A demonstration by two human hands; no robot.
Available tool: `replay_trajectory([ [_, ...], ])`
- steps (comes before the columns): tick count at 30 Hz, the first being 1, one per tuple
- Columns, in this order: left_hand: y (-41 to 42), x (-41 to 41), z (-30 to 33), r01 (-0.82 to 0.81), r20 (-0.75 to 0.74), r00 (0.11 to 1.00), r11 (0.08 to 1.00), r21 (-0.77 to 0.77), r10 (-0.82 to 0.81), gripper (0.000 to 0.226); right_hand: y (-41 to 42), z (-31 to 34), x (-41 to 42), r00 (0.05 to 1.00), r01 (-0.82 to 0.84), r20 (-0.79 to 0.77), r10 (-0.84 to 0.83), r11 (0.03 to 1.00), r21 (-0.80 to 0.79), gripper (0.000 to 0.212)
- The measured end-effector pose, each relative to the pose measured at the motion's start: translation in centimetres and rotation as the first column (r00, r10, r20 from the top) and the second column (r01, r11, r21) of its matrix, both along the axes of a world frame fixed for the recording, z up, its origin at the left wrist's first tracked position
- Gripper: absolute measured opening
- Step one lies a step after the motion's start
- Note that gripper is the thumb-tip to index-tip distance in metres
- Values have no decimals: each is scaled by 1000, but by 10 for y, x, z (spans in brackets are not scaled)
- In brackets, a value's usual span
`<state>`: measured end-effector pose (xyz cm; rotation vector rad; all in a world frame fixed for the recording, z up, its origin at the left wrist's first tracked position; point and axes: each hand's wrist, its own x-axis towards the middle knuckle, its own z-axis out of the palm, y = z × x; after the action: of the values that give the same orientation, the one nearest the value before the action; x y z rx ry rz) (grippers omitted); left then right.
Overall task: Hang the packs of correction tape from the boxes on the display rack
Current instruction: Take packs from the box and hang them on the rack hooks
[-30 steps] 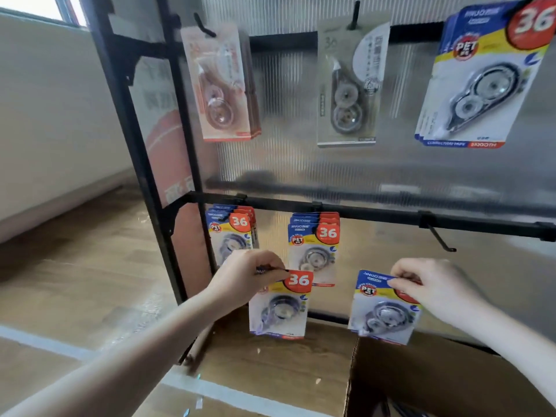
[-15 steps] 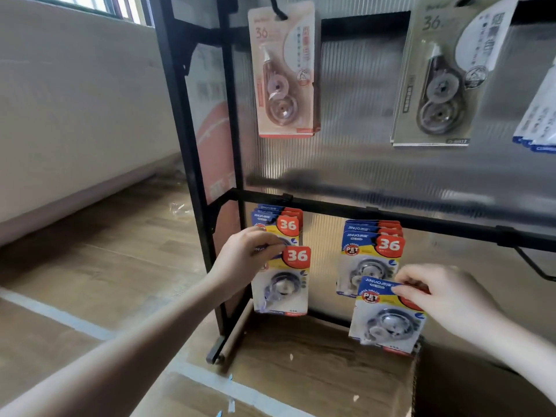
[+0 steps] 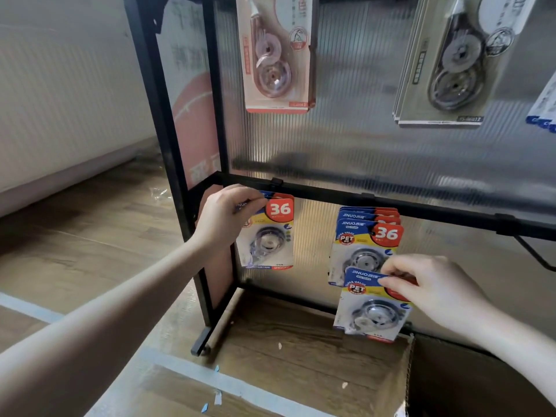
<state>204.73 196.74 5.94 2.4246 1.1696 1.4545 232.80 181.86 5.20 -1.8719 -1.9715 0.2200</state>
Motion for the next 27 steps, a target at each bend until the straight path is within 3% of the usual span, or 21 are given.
replay_trajectory([
  [8, 9, -3, 3, 20, 5, 1000, 976, -218, -20, 16, 0, -13, 1, 1000, -20, 11, 20, 999, -38, 4],
  [14, 13, -9, 5, 81, -1, 997, 965, -248, -83, 11, -3, -19, 6, 999, -20, 34, 22, 997, -68, 7],
  [20, 17, -7, -4, 88, 11, 996, 978, -188, -87, 13, -2, -19, 9, 999, -16, 43, 19, 997, -71, 7],
  [27, 33, -12, -14, -13, -211, 977, 997, 74, 28, 15, 1, -20, 14, 999, -27, 39, 30, 997, -72, 10],
])
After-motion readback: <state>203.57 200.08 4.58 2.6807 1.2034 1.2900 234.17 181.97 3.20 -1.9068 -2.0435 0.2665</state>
